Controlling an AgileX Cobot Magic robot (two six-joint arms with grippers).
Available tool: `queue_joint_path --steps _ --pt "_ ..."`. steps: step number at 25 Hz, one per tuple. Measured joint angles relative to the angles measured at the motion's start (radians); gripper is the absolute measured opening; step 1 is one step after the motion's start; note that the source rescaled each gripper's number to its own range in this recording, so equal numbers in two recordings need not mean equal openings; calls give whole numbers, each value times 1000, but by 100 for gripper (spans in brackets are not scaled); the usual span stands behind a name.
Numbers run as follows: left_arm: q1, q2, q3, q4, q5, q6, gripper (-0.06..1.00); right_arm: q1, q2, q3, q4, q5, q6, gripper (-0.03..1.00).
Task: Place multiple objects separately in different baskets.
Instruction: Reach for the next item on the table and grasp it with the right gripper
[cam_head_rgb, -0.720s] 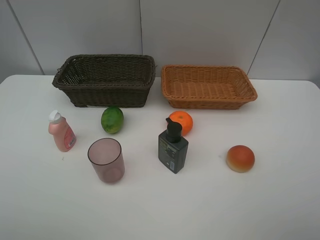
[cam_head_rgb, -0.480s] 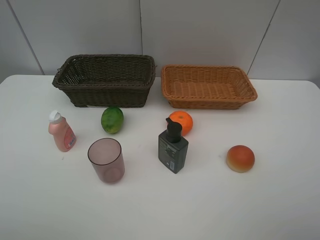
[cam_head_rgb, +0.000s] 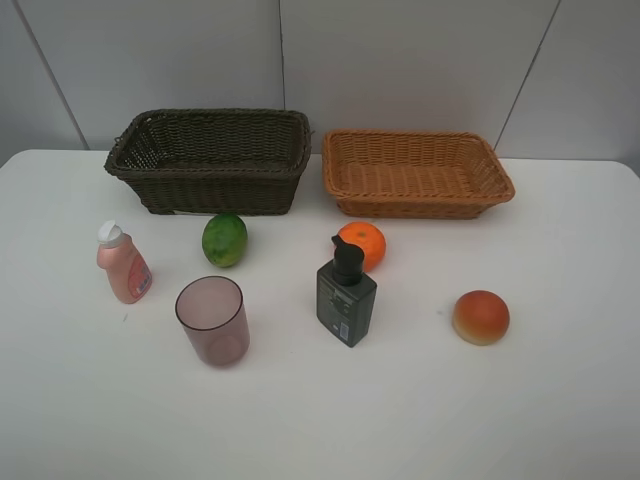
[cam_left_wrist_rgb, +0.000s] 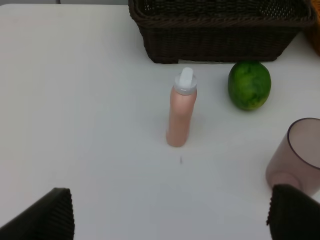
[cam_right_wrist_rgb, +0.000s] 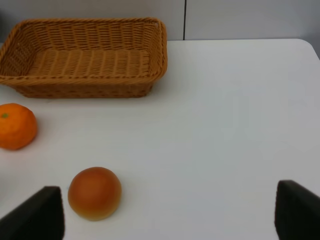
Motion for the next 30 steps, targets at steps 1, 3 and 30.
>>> queue_joint_path --steps 1,3,30 --pt "0 0 0 0 0 0 100 0 0 0 0 0 0 91" --pt "0 0 0 0 0 0 100 0 0 0 0 0 0 91" --pt "0 0 0 0 0 0 100 0 0 0 0 0 0 91"
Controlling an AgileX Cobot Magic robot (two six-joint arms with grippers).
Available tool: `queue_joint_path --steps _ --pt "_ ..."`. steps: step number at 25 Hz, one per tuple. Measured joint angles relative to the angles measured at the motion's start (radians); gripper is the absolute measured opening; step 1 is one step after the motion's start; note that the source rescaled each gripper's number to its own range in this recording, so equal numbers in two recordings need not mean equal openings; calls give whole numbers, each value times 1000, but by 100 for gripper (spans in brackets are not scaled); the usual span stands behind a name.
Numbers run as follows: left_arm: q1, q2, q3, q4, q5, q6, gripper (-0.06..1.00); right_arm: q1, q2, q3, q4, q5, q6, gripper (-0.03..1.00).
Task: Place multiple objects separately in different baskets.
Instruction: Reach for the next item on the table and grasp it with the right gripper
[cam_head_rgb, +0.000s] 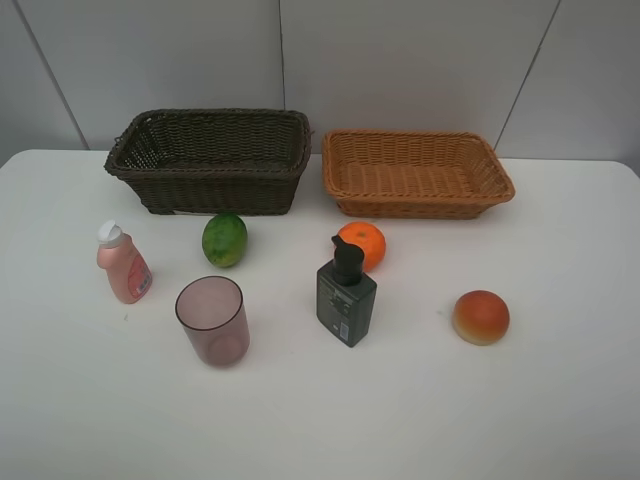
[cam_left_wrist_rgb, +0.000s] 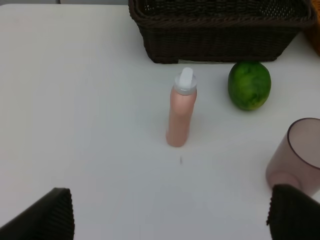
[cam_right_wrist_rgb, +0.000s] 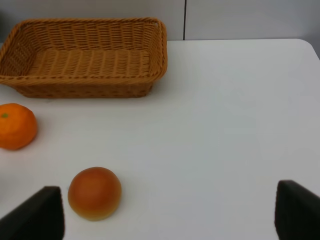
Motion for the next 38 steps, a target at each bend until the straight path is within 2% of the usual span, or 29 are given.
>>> queue_joint_path --steps 38 --pt "0 0 0 0 0 0 100 0 0 0 0 0 0 92"
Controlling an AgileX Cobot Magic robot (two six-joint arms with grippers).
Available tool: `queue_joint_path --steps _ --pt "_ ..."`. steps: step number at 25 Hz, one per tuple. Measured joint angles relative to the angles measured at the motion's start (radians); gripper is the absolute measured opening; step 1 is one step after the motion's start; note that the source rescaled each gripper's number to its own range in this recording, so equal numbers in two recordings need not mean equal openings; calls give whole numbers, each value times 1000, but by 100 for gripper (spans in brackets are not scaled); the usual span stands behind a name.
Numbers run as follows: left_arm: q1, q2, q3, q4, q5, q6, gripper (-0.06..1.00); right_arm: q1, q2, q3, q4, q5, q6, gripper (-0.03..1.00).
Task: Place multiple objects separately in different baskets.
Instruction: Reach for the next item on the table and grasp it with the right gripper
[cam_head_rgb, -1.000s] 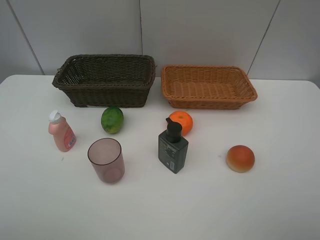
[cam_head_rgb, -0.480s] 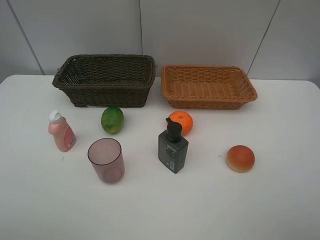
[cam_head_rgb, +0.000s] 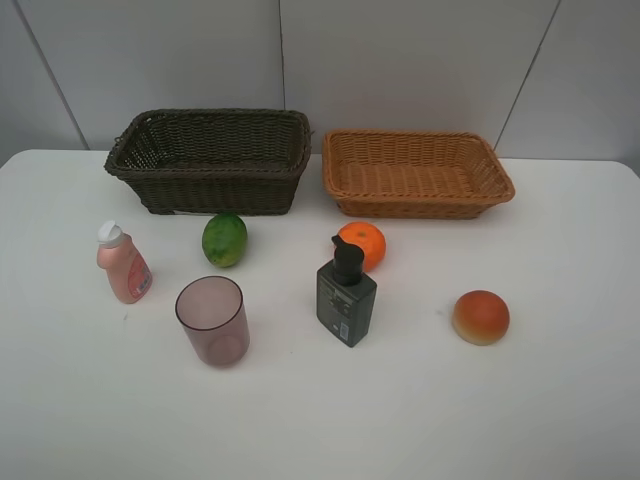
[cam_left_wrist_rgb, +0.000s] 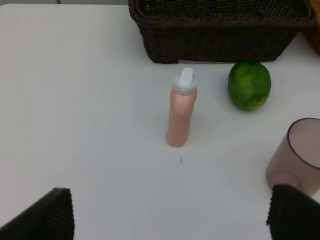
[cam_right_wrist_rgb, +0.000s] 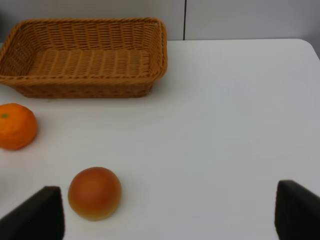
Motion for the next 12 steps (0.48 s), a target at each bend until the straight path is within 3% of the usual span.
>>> queue_joint_path --steps 5,12 --pt "0 0 0 0 0 0 100 0 73 -42 0 1 -2 94" --pt "0 0 0 0 0 0 100 0 443 -185 15 -16 -88 94"
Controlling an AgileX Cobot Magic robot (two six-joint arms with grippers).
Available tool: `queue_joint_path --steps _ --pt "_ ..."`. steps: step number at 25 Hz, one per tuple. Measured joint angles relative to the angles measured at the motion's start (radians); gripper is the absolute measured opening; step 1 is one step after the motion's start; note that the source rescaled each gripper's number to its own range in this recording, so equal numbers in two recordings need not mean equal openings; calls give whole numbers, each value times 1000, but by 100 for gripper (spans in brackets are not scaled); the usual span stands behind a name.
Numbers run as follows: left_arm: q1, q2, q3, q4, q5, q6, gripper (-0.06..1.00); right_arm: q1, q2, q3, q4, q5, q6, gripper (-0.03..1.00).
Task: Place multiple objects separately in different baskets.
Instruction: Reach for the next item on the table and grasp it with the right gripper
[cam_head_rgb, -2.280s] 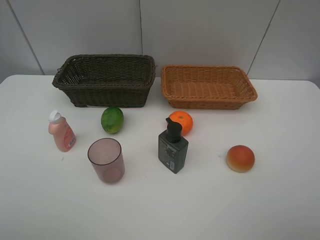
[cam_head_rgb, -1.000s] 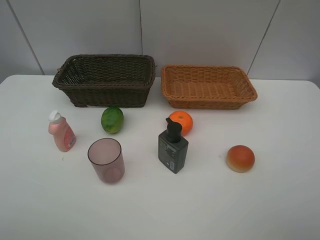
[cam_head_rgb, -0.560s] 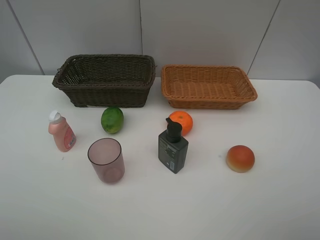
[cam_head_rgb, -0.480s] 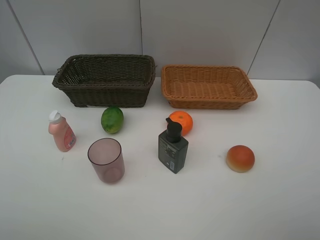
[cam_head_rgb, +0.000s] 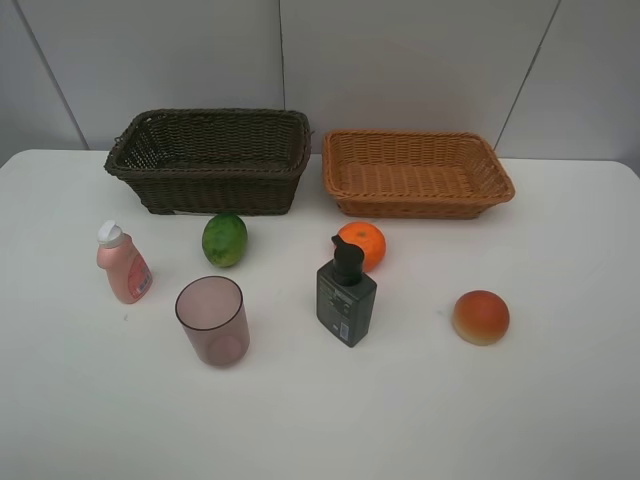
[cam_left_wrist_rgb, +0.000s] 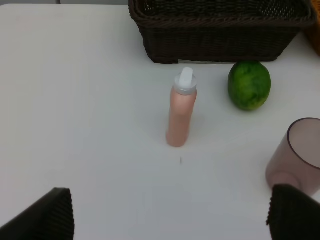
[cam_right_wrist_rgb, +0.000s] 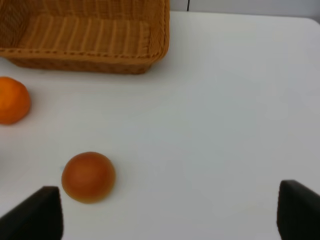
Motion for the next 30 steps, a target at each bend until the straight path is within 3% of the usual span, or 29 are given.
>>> queue_joint_path --steps 8,14,19,30 --pt "0 0 0 0 0 0 100 21 387 -69 152 -82 -74 94" --pt "0 0 0 0 0 0 100 187 578 -69 119 -132 -57 94" --pt "0 0 0 0 0 0 100 316 749 -70 38 -167 32 94" --pt "0 0 0 0 0 0 100 330 1073 -80 -31 -274 111 94"
